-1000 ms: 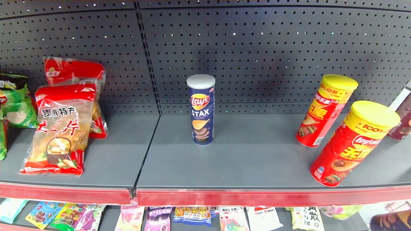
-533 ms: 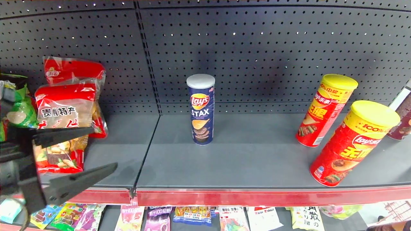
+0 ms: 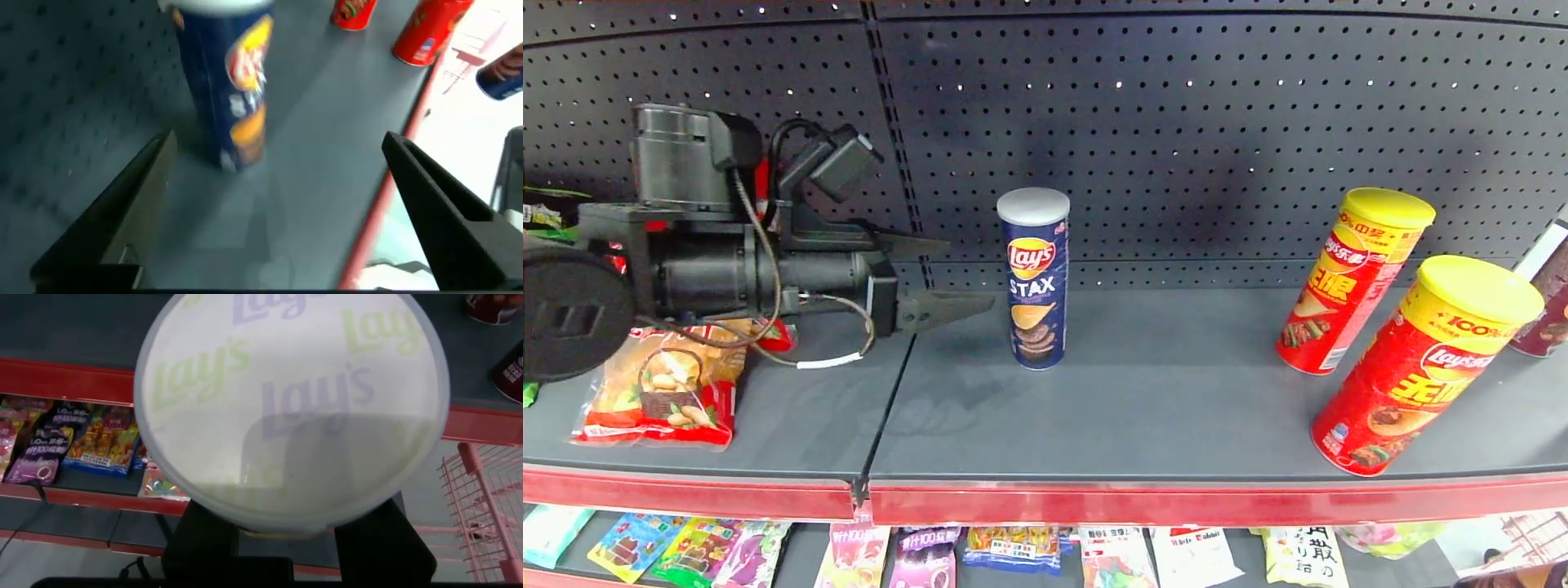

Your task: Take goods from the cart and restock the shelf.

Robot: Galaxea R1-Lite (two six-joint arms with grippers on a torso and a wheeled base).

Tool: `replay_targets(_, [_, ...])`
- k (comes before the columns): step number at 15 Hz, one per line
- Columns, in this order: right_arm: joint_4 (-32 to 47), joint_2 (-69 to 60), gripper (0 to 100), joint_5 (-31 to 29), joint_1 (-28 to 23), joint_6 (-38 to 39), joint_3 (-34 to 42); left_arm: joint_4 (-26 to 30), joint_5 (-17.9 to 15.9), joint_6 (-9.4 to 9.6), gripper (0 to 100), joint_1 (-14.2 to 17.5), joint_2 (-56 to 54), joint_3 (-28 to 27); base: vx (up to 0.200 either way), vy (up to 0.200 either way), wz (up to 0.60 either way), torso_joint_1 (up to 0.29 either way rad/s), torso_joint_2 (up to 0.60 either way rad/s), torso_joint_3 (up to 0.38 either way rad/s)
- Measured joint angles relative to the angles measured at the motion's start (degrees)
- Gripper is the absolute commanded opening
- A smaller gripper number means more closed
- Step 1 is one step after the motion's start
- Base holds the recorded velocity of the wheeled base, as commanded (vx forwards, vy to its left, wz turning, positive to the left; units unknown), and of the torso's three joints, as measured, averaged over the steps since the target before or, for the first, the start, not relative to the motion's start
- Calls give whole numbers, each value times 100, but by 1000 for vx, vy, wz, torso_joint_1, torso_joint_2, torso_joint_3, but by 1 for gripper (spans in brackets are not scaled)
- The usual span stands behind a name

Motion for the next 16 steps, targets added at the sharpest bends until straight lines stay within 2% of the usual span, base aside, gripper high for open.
replay_targets(5, [6,6,0,-2,0,4,5,-11,-154,72,100,6,968,-1050,0,0,0,0,0,0])
replay_targets(9, [9,15,0,-7,0,4,11,-6,-394,80,100,6,1384,-1408,0,0,0,0,0,0])
replay_targets(13, [9,17,0,-13,0,-2,5,-2,-485,80,100,0,1753,-1913,0,0,0,0,0,0])
replay_targets(16, [9,20,0,-18,2,-5,5,9,-646,80,100,-43,1952,-2081,0,0,0,0,0,0])
